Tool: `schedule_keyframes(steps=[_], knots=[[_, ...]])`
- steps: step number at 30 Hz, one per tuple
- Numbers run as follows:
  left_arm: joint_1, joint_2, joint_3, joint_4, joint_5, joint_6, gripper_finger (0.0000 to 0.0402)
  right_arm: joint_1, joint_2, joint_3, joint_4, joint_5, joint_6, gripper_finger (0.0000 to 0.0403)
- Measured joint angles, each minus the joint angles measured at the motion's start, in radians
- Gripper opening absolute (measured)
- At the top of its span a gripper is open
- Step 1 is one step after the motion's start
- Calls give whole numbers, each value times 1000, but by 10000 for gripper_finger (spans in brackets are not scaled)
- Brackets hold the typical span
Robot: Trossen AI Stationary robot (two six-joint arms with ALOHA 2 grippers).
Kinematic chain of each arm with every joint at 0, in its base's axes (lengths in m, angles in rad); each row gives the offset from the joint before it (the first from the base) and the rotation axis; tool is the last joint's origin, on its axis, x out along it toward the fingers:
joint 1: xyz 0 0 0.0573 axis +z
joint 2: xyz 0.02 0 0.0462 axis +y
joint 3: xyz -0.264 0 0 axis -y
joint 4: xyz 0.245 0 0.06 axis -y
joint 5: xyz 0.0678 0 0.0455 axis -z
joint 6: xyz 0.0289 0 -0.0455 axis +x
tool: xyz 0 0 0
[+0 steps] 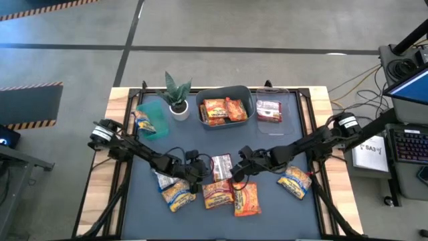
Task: Sort Maruchan noodles
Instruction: Put the red noodle pack into the transparent bin
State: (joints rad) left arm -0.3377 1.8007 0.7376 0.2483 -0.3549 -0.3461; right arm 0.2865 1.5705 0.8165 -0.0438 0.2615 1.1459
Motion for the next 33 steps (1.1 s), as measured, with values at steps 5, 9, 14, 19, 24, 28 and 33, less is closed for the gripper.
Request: schedule_keyframes(steps=[5,9,14,19,24,28,33], knots=[[11,14,-6,52,-2,6,103,-27,33,-3,50,0,-42,315],[16,24,-12,87,-2,18,103,-43,42,-8,87,1,-67,315],[29,44,-16,128,-2,24,103,-47,59,-12,127,0,-76,315],[35,53,-18,180,-40,57,103,-47,84,-15,160,-7,-85,311],[37,48,-18,196,-93,76,103,-48,95,-18,195,-26,-108,304],[35,48,-18,236,-97,96,103,-49,95,-19,204,-21,-117,307],[35,25,-18,242,-136,106,103,-49,95,-19,211,-20,-121,313]])
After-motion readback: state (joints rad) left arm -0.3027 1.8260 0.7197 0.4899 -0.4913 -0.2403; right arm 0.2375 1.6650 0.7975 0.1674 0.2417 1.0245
